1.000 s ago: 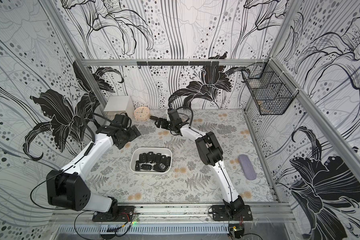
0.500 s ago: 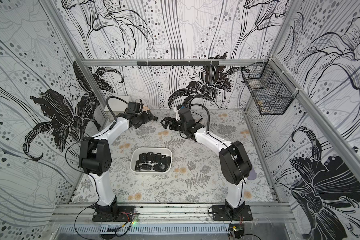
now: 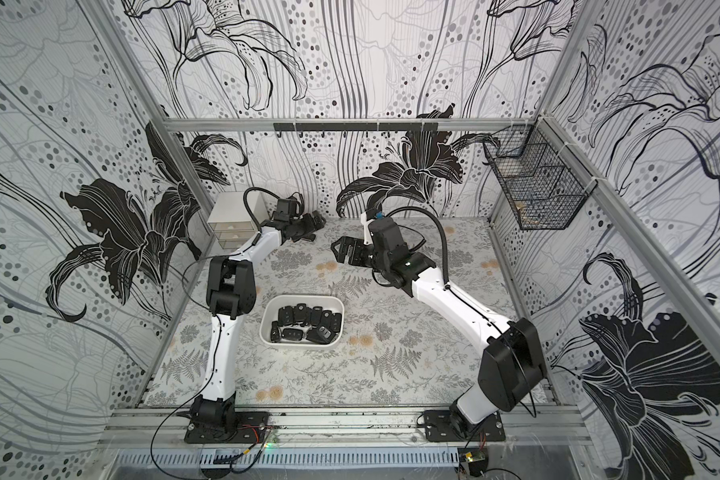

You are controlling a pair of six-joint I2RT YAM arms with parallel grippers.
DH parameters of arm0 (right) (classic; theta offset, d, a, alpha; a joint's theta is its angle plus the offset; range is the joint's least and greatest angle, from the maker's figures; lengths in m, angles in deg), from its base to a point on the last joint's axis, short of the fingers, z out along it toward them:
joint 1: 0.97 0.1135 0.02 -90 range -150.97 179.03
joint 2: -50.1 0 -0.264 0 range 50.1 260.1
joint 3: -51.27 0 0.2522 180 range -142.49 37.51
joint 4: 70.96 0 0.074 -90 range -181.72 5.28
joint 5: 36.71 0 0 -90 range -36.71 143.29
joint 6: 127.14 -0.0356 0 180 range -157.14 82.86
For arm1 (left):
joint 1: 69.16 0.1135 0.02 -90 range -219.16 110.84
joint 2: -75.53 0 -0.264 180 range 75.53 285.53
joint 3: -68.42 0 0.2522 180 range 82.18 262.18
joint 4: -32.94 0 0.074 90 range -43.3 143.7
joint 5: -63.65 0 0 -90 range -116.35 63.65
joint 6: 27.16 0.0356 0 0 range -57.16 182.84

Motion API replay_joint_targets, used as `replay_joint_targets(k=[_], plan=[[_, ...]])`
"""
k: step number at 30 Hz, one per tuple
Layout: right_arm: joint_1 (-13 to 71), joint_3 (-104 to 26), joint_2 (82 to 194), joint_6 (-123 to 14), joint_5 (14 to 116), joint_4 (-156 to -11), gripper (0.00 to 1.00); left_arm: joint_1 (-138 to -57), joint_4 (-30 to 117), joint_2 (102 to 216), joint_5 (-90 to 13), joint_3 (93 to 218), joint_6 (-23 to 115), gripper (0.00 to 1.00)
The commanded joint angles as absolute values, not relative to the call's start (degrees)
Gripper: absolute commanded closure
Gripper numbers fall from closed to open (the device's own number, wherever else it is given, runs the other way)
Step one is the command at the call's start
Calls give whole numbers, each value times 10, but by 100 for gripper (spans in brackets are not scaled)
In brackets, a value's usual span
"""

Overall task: Place the car key into the storage box
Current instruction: Move the car key to the center of the board.

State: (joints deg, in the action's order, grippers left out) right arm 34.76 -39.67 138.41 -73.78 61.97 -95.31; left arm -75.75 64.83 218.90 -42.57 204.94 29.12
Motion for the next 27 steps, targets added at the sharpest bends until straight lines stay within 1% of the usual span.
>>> replay_joint_targets(k=[1, 10, 16, 23, 27], plan=[[352, -380, 1367, -737, 595, -988, 0, -746, 561, 2212, -458, 2069, 252, 1], [356, -339, 1338, -754, 574, -996, 0, -732, 516, 2259, -444, 2109, 209, 1], [355, -336, 1336, -750, 564, -1002, 0, -729, 546, 2278, -427, 2128, 206, 1], [355, -345, 1349, -748, 568, -1002, 0, -726, 590, 2277, -393, 2122, 223, 1], [355, -349, 1357, -747, 572, -1003, 0, -722, 580, 2267, -380, 2107, 226, 1]])
